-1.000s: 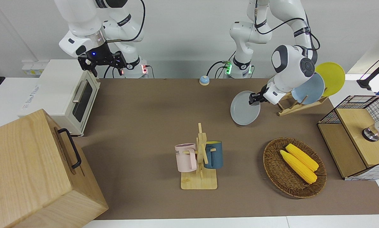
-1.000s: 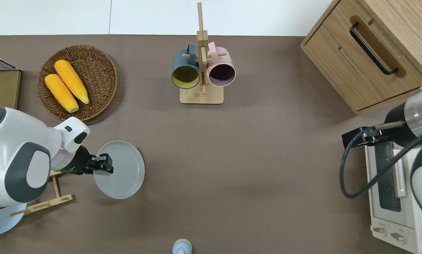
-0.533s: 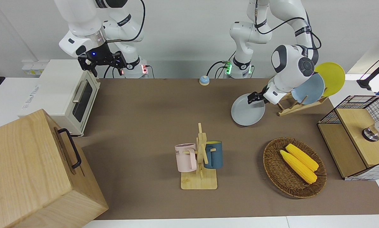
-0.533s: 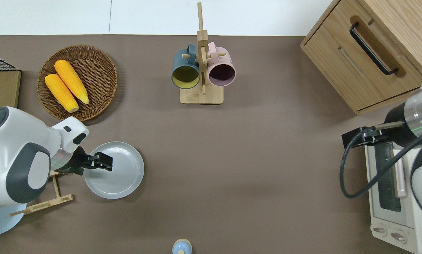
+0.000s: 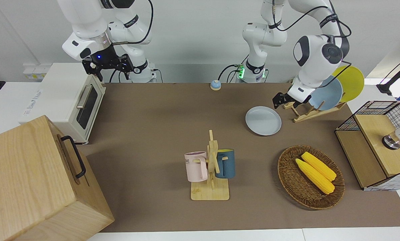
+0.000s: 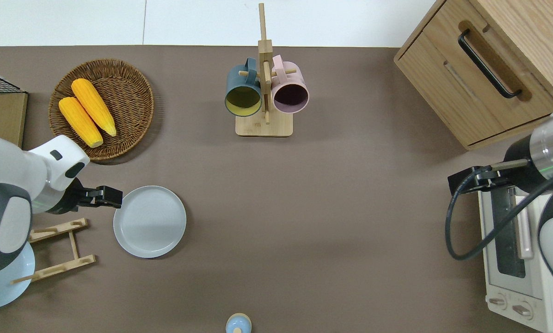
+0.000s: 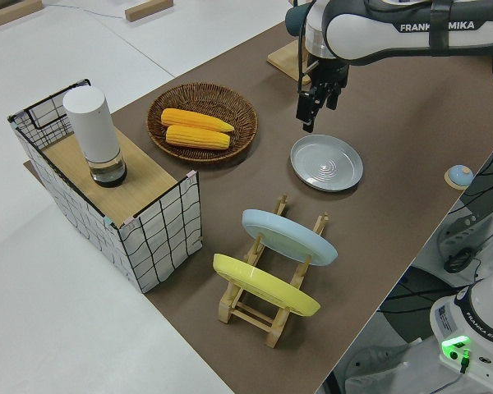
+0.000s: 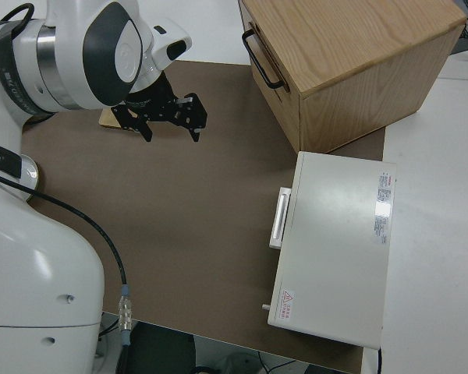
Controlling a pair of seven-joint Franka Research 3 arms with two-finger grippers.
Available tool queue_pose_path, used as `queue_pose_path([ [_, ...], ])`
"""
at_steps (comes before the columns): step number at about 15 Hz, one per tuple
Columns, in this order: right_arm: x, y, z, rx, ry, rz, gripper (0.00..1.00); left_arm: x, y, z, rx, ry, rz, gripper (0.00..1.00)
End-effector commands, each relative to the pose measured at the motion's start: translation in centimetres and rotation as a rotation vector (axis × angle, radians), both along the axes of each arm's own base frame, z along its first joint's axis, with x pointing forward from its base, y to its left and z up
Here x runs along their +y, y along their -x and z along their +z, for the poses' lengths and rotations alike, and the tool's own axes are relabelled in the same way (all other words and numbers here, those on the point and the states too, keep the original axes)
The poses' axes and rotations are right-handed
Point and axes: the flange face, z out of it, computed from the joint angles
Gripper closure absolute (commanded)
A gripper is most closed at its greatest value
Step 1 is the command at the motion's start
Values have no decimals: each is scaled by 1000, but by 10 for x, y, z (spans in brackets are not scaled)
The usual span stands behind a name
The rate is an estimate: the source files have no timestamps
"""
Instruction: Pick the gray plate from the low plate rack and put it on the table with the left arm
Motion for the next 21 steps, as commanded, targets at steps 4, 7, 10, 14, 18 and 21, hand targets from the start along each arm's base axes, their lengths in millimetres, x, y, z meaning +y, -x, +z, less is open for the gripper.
queue_pose_path([
  [4,-3,2,3,2,7,-16,17,22,-10,107,-108,-10,38,2],
  [7,-2,2,3,2,7,-14,17,21,-16,132,-159,-24,29,2],
  [10,-2,2,4,0,7,-14,17,13,-20,147,-191,-30,15,2],
  [14,-2,2,4,0,8,-14,17,11,-20,145,-188,-30,14,2],
  [18,-2,2,4,0,7,-14,17,10,-20,138,-168,-27,11,2],
  [21,-3,2,4,0,8,-16,17,6,-23,131,-153,-28,4,2],
])
